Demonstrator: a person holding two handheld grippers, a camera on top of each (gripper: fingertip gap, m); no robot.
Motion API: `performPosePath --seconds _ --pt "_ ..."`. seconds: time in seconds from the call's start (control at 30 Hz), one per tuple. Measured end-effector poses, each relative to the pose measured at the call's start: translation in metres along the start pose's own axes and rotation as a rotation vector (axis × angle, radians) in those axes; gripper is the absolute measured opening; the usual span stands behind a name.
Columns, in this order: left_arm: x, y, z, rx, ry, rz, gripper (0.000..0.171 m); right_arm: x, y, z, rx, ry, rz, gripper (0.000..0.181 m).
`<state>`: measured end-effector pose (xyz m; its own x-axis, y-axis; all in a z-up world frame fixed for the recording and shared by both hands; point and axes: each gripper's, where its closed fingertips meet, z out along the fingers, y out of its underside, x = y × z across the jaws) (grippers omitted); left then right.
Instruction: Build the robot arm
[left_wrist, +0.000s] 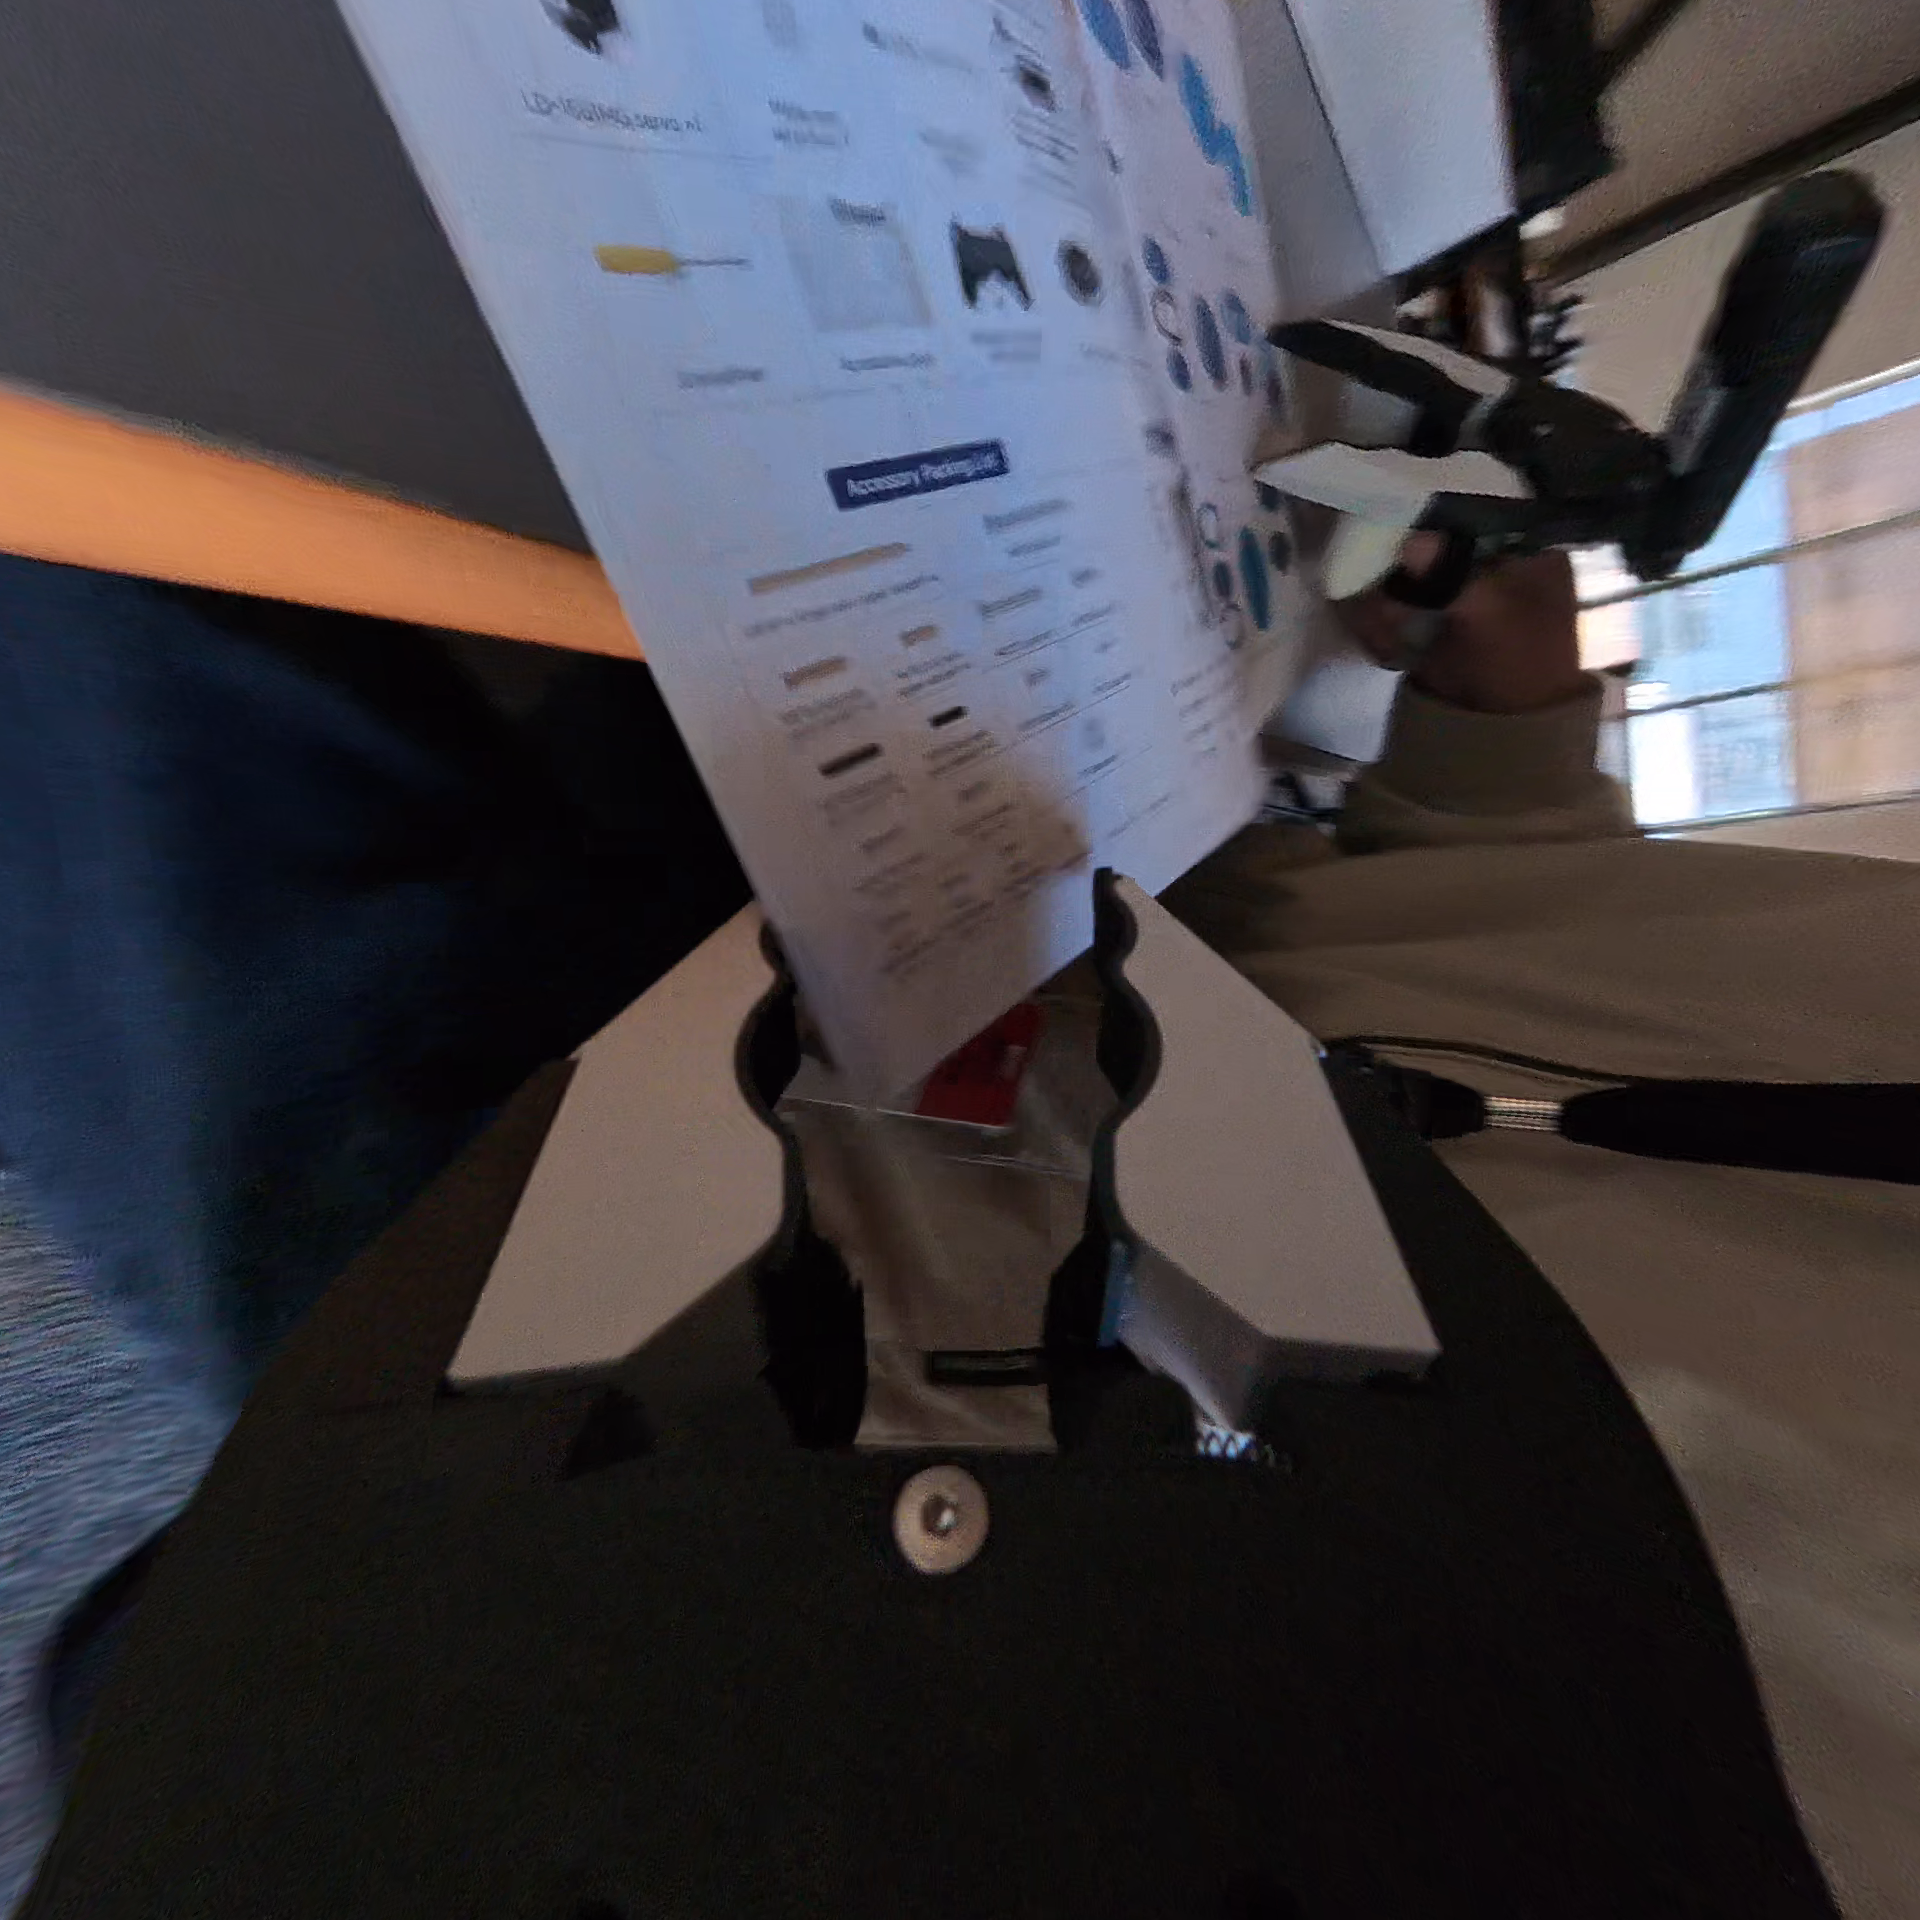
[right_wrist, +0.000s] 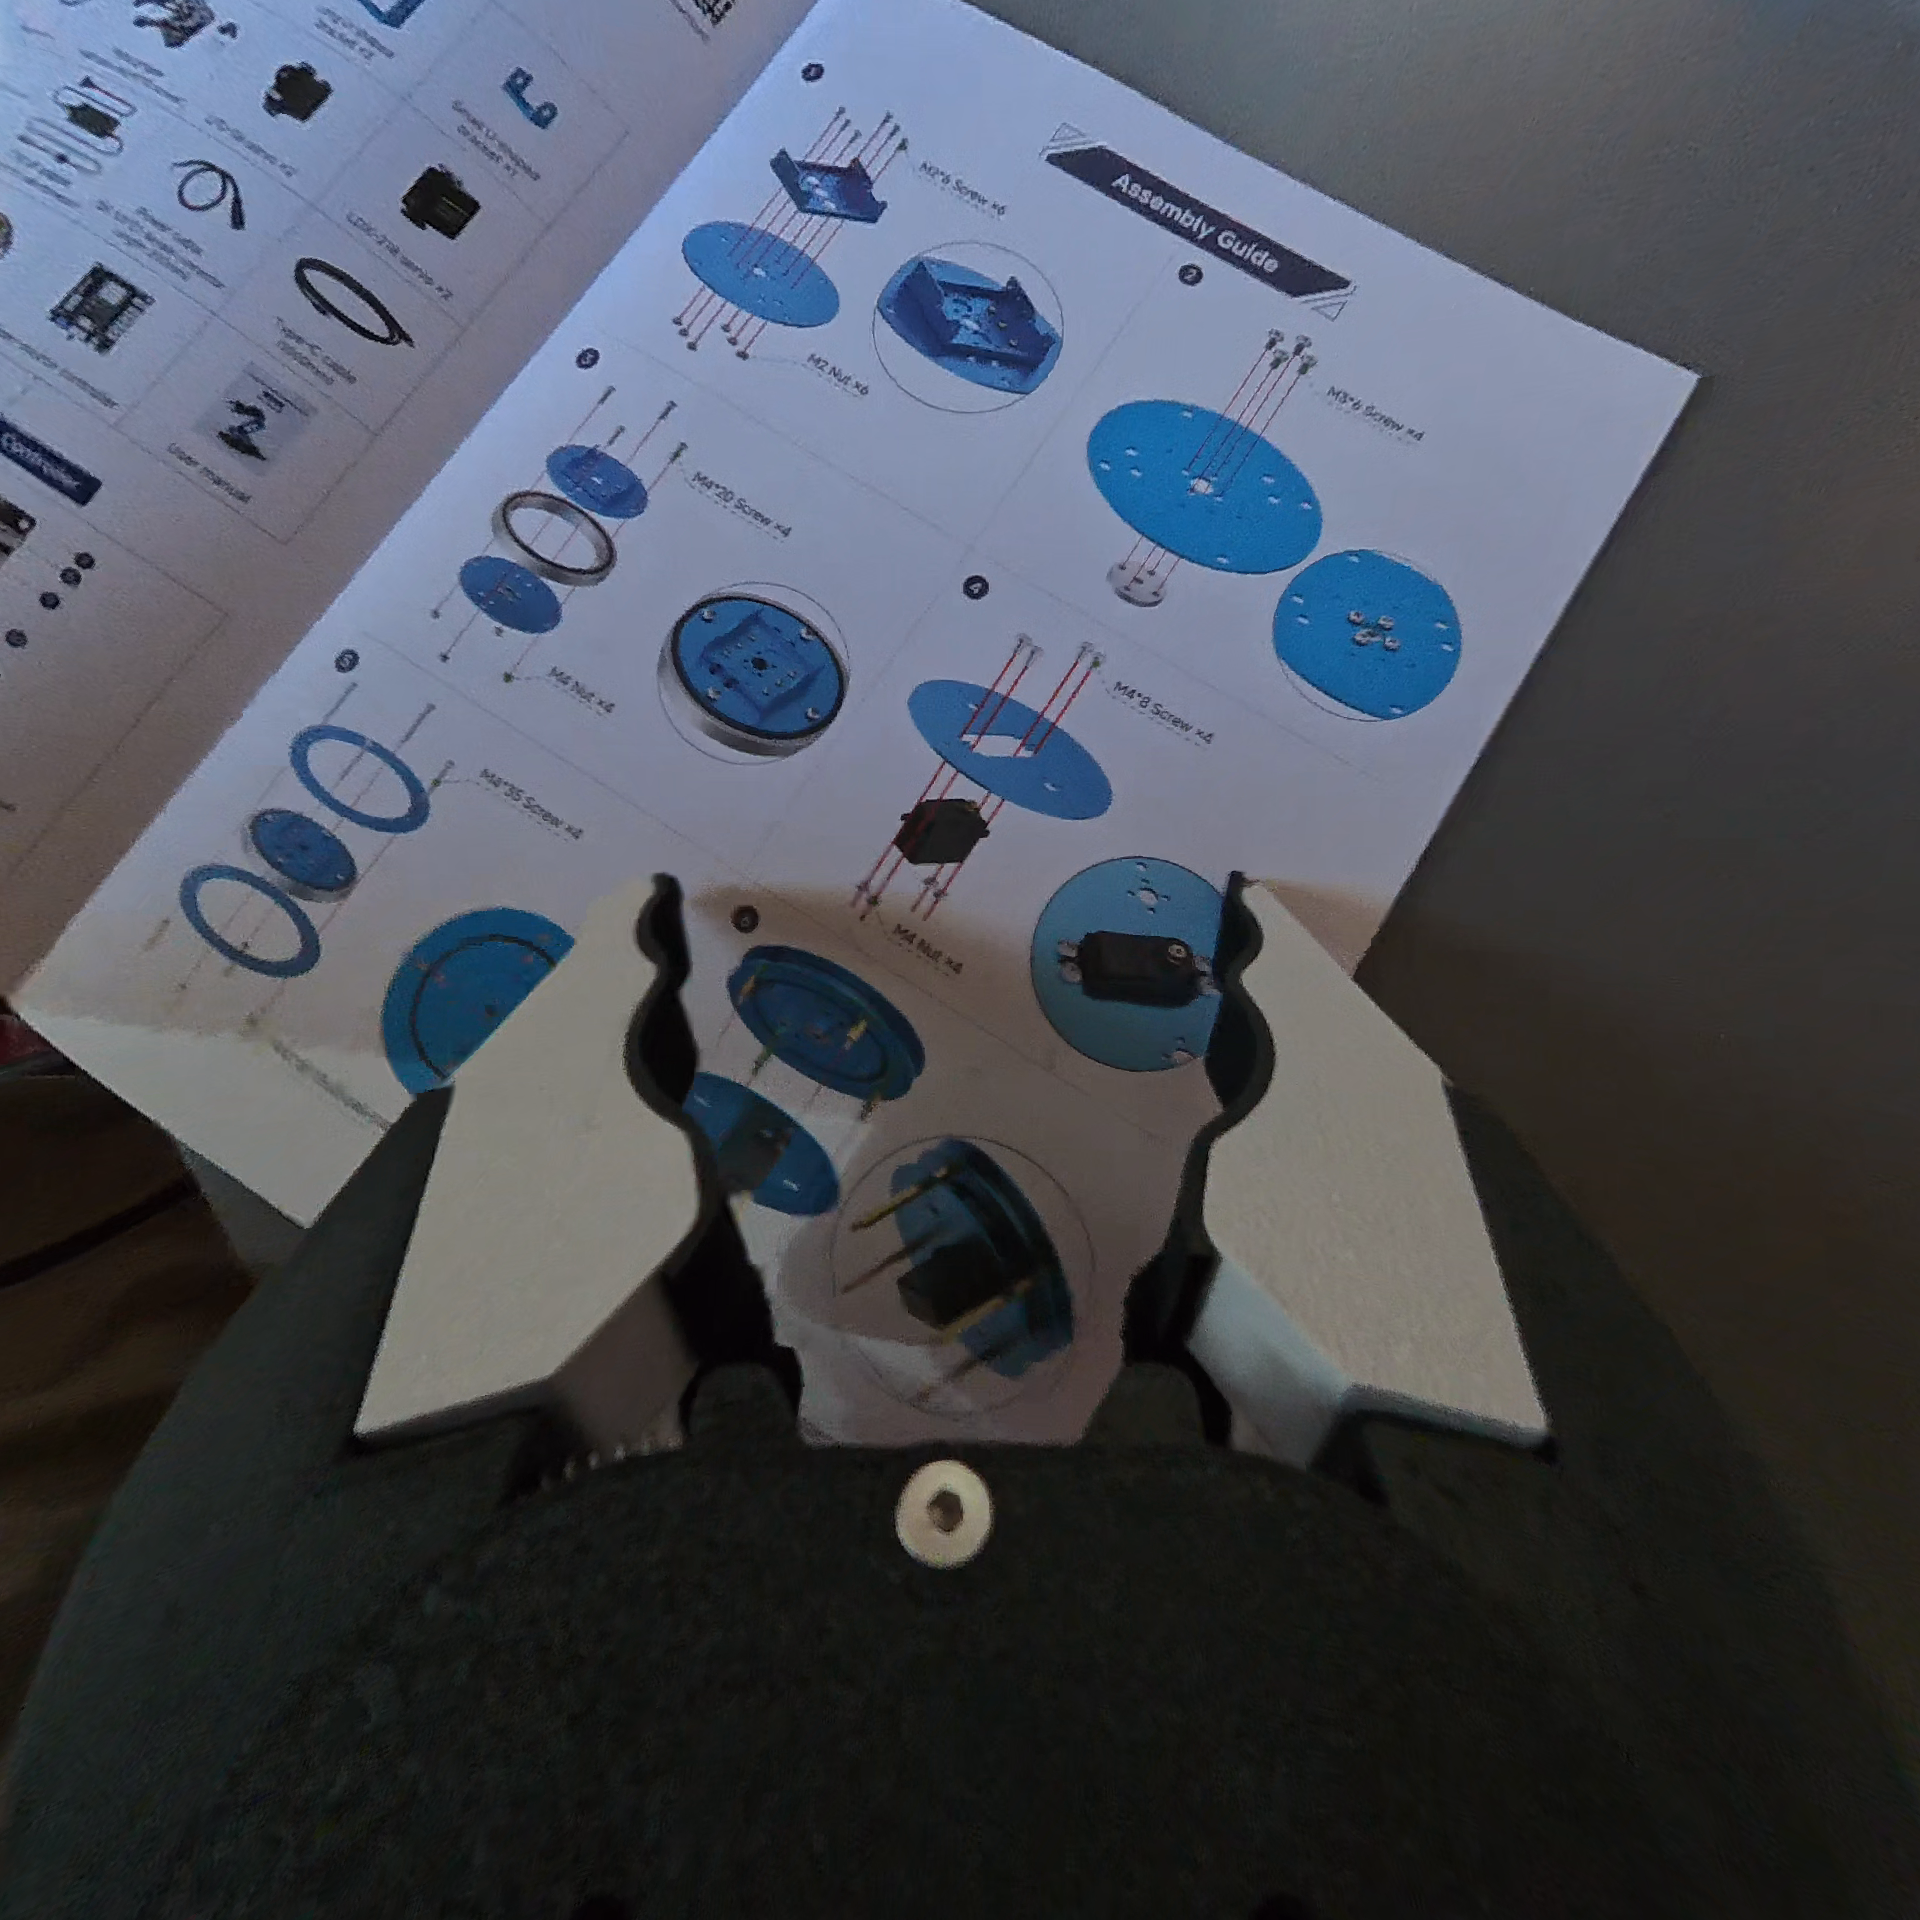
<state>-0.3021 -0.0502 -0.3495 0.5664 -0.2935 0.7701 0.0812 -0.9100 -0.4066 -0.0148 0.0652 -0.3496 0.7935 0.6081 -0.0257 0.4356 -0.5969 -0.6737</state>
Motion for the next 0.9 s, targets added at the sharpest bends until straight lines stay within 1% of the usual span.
performPosePath --seconds 0.03,0.1,0.13,0.17,0.23,0.27,0.33,0.43,0.53,0.57,0.63,0.7,0.8,0.9 --pt "0.01 0.005 0.005 -0.018 0.069 -0.024 0.047 -0.005 -0.001 0.0 0.007 -0.007 -0.011 0.094" --pt "0.028 0.006 0.007 -0.013 0.152 -0.014 0.01 -0.014 -0.002 0.001 0.02 -0.023 -0.011 0.094" --pt "0.034 0.002 0.004 0.01 0.154 0.007 0.002 -0.016 -0.003 0.001 0.031 -0.023 0.003 0.097" --pt "0.036 -0.003 0.0 0.027 0.131 0.035 0.0 -0.018 -0.004 0.002 0.038 -0.022 0.012 0.101" --pt "0.036 -0.014 -0.012 0.041 0.057 0.109 0.0 -0.018 -0.005 0.004 0.033 -0.015 0.012 0.102" --pt "0.037 -0.02 -0.019 0.045 0.02 0.152 0.0 -0.02 -0.008 0.004 0.036 -0.025 0.01 0.1" --pt "0.041 -0.034 -0.034 0.056 -0.036 0.244 0.0 -0.023 -0.017 0.004 0.088 -0.037 0.016 0.1" --pt "0.039 -0.052 -0.052 0.052 -0.188 0.389 0.0 -0.024 -0.029 0.003 0.138 -0.047 0.02 0.098" --pt "0.051 -0.067 -0.064 0.06 -0.234 0.487 0.0 -0.026 -0.033 0.003 0.15 -0.066 0.026 0.098" --pt "0.054 -0.07 -0.066 0.064 -0.249 0.507 0.0 -0.028 -0.034 0.002 0.155 -0.082 0.025 0.098" --pt "0.058 -0.075 -0.069 0.072 -0.268 0.533 0.0 -0.044 -0.04 -0.001 0.191 -0.159 0.005 0.097" --pt "0.059 -0.076 -0.07 0.077 -0.267 0.535 0.0 -0.059 -0.042 -0.003 0.202 -0.203 -0.03 0.096" --pt "0.056 -0.077 -0.07 0.077 -0.268 0.526 0.0 -0.076 -0.036 -0.001 0.161 -0.235 -0.086 0.097" --pt "0.048 -0.078 -0.074 0.074 -0.281 0.508 0.0 -0.086 -0.029 0.001 0.125 -0.262 -0.094 0.097"
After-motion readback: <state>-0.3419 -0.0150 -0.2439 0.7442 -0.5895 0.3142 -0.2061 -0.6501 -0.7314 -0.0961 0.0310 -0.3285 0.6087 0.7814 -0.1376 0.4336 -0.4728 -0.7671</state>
